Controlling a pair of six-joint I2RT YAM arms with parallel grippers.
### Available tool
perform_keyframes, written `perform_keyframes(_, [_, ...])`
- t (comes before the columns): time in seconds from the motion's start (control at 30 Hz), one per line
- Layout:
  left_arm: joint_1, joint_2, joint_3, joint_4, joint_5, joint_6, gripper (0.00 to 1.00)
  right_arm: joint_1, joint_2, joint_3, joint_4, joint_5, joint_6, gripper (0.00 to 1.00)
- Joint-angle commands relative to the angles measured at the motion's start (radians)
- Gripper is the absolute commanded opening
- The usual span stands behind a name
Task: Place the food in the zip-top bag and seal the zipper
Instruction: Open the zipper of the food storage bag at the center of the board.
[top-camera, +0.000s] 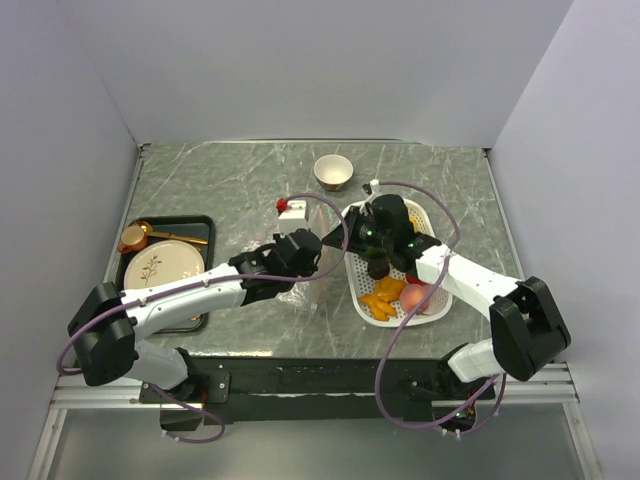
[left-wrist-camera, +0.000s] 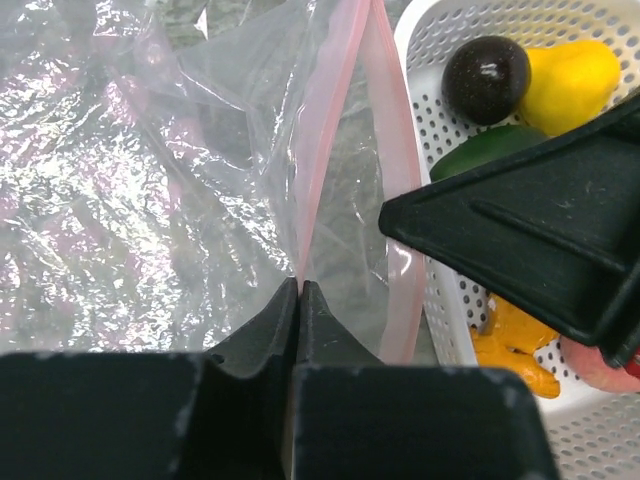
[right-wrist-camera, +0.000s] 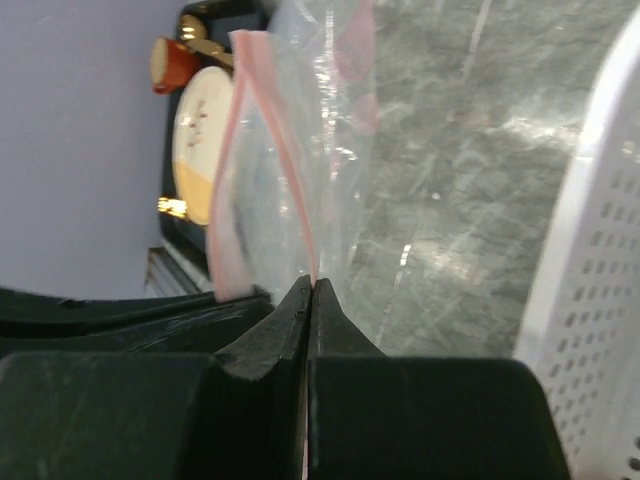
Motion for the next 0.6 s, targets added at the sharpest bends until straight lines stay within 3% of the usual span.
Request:
perform_keyframes(0.0, [-0.002,-0.045,0.07,-0.036,-0.026,0.005,0.01,0.006,0.061,0.072,-0.075,0.104,-0.068,0.0])
perform_keyframes(0.27, [0.0,-0.194,0.067,-0.086,-0.052,0.031,0.01,0.015,0.177,0.141,-0.157,0.265,-0.119,0.0])
perform_keyframes(0.57, [0.0,-0.106,0.084,-0.129,-0.038,0.008,0.01,0.028,0.178,0.167,-0.145,0.261,-0.135,0.01])
